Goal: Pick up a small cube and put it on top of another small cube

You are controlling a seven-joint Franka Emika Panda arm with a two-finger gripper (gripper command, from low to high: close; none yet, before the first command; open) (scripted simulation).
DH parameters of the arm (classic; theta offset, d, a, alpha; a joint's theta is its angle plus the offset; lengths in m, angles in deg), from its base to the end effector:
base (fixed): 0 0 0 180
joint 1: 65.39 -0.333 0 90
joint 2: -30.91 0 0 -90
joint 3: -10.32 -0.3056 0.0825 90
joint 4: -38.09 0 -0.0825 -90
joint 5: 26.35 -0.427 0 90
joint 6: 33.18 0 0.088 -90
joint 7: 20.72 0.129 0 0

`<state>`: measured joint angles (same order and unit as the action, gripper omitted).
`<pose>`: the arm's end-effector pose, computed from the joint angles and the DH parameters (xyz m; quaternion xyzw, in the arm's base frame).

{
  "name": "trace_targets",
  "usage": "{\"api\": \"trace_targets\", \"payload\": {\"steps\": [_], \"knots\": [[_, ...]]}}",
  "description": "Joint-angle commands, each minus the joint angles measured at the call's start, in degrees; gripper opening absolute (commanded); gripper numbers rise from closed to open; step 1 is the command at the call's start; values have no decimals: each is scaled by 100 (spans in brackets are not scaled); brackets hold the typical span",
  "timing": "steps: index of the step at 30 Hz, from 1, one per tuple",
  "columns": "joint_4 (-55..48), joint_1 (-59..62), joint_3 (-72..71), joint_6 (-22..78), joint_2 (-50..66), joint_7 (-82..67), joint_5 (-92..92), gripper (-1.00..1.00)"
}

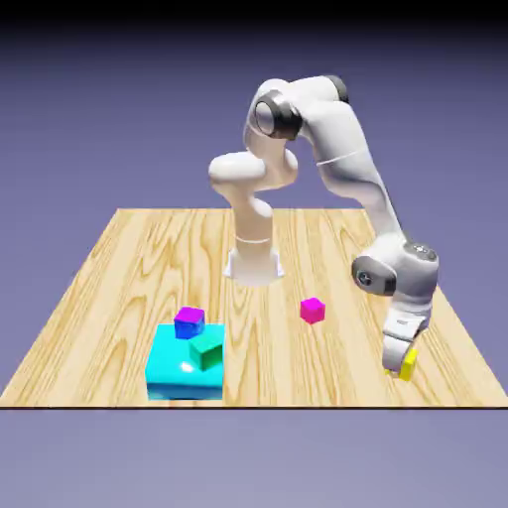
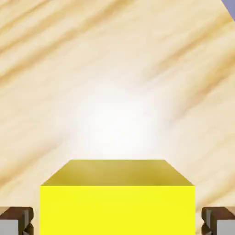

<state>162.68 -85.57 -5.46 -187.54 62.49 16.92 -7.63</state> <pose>0.4455 0.3513 0.0740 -0.9936 -0.1133 -0.0019 0.0030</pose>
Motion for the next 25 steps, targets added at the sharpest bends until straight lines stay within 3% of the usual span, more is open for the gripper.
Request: {"api": "trace_targets", "payload": {"steps": [1,4,17,22,23,25], "knots": [[51,86,-108,156,-208,-72,-100,-100],[200,394,-333,605,-812,-173,-406,-100],[729,3094,1488,2005,-2943,2565,-1809,-100],[982,3180,1551,1049,-2247,2661,-1845,-100],[982,3180,1551,1049,-2247,2661,-1845,100],[923,3180,1550,1298,-2437,2659,-1847,100]]}}
